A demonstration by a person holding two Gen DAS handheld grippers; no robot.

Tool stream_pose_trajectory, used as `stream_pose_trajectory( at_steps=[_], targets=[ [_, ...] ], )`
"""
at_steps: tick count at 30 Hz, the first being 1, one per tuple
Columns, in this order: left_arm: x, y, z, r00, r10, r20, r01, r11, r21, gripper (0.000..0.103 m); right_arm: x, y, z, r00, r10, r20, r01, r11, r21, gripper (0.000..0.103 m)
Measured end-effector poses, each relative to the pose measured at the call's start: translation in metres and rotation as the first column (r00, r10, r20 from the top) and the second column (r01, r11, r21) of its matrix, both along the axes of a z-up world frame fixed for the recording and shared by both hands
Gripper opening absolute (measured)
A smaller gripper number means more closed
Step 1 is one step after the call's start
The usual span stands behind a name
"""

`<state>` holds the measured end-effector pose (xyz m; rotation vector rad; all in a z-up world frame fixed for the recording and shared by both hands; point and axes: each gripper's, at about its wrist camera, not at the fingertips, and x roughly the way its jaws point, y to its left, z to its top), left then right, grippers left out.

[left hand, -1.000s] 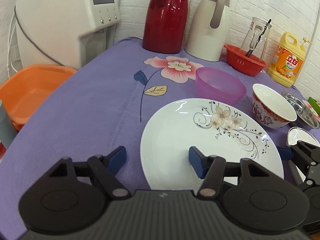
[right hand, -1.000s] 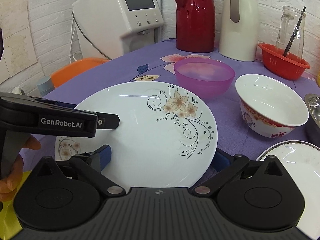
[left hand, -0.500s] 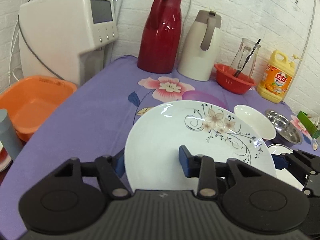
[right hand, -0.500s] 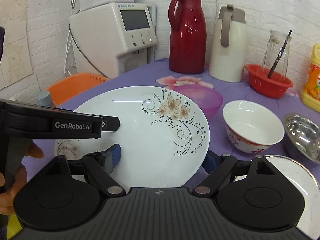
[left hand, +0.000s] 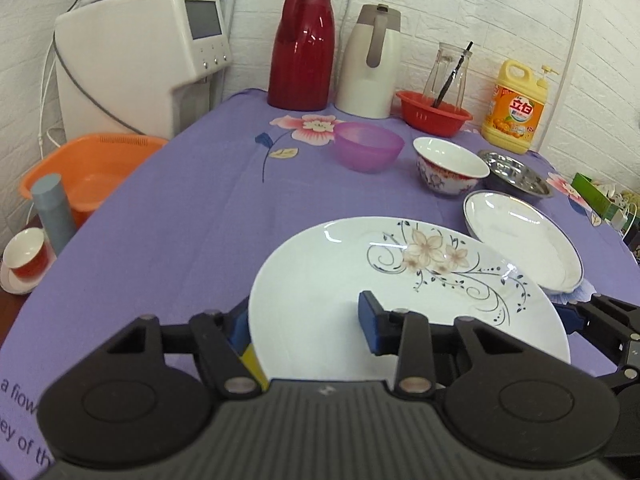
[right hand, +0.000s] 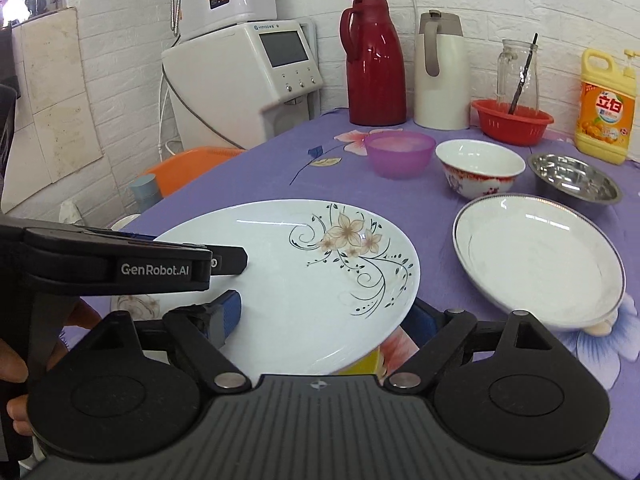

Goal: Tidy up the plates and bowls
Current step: 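Lift the floral plate on the yellow plate with the left gripper, then slide the held plates under the white deep plate rim and grip it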

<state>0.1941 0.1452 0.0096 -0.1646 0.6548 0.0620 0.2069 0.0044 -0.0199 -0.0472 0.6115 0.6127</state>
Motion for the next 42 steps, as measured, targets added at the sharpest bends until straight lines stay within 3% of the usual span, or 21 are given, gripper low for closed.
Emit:
stream_pose_trajectory(
  at_steps=[4, 9, 14, 16, 20, 24, 35, 42],
  targets=[
    [-0.021, -0.002, -0.003, 1.000, 0.001, 0.006, -0.001, 0.999, 0.045, 0.038, -0.019, 0.001, -0.007, 1.000, 0.020, -0.014, -0.020, 1.000, 0.008, 0.103],
    [-0.023, 0.004, -0.013, 1.000, 0.001, -0.010, -0.001, 0.999, 0.035, 0.040, -0.024, 0.002, -0.017, 0.999, 0.031, -0.030, -0.030, 0.999, 0.020, 0.103],
    [-0.024, 0.000, -0.018, 1.000, -0.025, 0.014, 0.024, 0.996, 0.083, 0.051, -0.025, -0.002, -0.018, 0.999, 0.015, -0.031, -0.013, 0.999, 0.034, 0.103],
    [-0.026, 0.001, -0.011, 0.999, -0.022, 0.045, 0.018, 0.997, 0.077, 0.061, -0.029, -0.007, -0.014, 1.000, -0.017, 0.000, 0.017, 0.999, 0.048, 0.103],
    [-0.029, 0.002, 0.008, 0.993, -0.024, 0.113, 0.018, 0.998, 0.061, 0.070, -0.031, -0.022, -0.004, 0.996, -0.063, 0.059, 0.057, 0.994, 0.089, 0.103],
    [-0.021, -0.007, 0.016, 0.991, -0.048, 0.126, 0.041, 0.997, 0.059, 0.071, -0.024, -0.035, -0.003, 0.994, -0.093, 0.060, 0.087, 0.991, 0.104, 0.103],
    [0.034, -0.051, 0.015, 0.991, -0.118, 0.062, 0.117, 0.993, 0.031, 0.073, 0.039, -0.114, 0.007, 0.942, -0.315, 0.119, 0.308, 0.949, 0.072, 0.103],
    [0.056, -0.074, 0.017, 0.991, -0.130, 0.035, 0.127, 0.989, 0.069, 0.074, 0.110, -0.142, 0.000, 0.926, -0.359, 0.113, 0.359, 0.933, 0.027, 0.103]
  ],
)
